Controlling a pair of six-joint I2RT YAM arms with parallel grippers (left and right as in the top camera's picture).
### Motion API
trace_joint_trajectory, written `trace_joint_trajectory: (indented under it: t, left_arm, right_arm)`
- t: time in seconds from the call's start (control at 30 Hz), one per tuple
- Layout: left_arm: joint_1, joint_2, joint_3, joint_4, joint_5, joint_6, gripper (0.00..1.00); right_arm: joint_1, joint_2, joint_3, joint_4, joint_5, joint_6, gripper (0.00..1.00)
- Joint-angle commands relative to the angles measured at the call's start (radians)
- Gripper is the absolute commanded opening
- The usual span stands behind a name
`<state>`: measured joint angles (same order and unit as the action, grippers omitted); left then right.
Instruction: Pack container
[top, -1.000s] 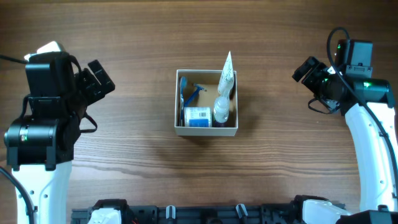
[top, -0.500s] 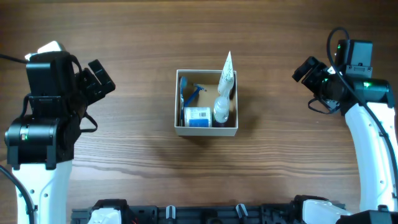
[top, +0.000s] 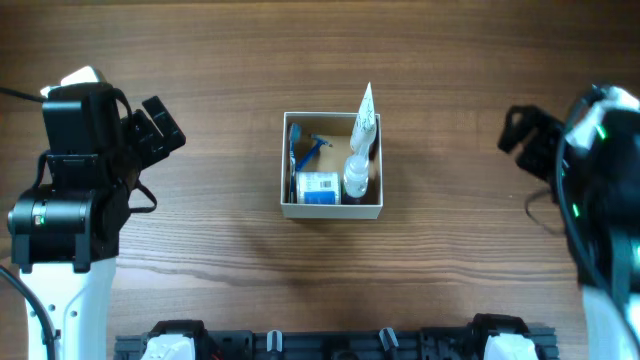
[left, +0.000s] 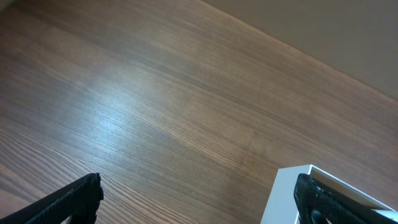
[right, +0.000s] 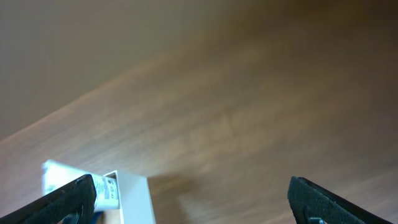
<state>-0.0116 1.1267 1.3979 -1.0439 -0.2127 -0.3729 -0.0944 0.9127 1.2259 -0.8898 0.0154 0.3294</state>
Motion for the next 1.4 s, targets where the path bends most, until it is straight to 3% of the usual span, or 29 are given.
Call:
trace_joint_trajectory:
  t: [0.0, 0.1, 0.53, 0.7, 1.37]
  left_arm:
    - [0.008, 0.000, 0.014, 0.002, -0.009, -0.002, 1.00]
    - [0.008, 0.000, 0.014, 0.002, -0.009, -0.002, 1.00]
    - [0.008, 0.000, 0.014, 0.002, -0.009, -0.002, 1.00]
    - [0.008, 0.000, 0.014, 0.002, -0.009, -0.002, 1.00]
    - [0.008, 0.000, 0.014, 0.002, -0.009, -0.002, 1.00]
  right_arm:
    - [0.003, -0.140, -0.013, -0.001, -0.039, -0.318, 1.00]
    - [0.003, -0.252, -0.091, 0.000, -0.069, -0.421, 1.00]
    - [0.003, -0.743, -0.708, 0.169, -0.179, -0.400, 1.00]
    - [0.003, -0.903, -0.864, 0.179, -0.201, -0.399, 1.00]
    - [0.003, -0.909, -1.052, 0.201, -0.201, -0.398, 1.00]
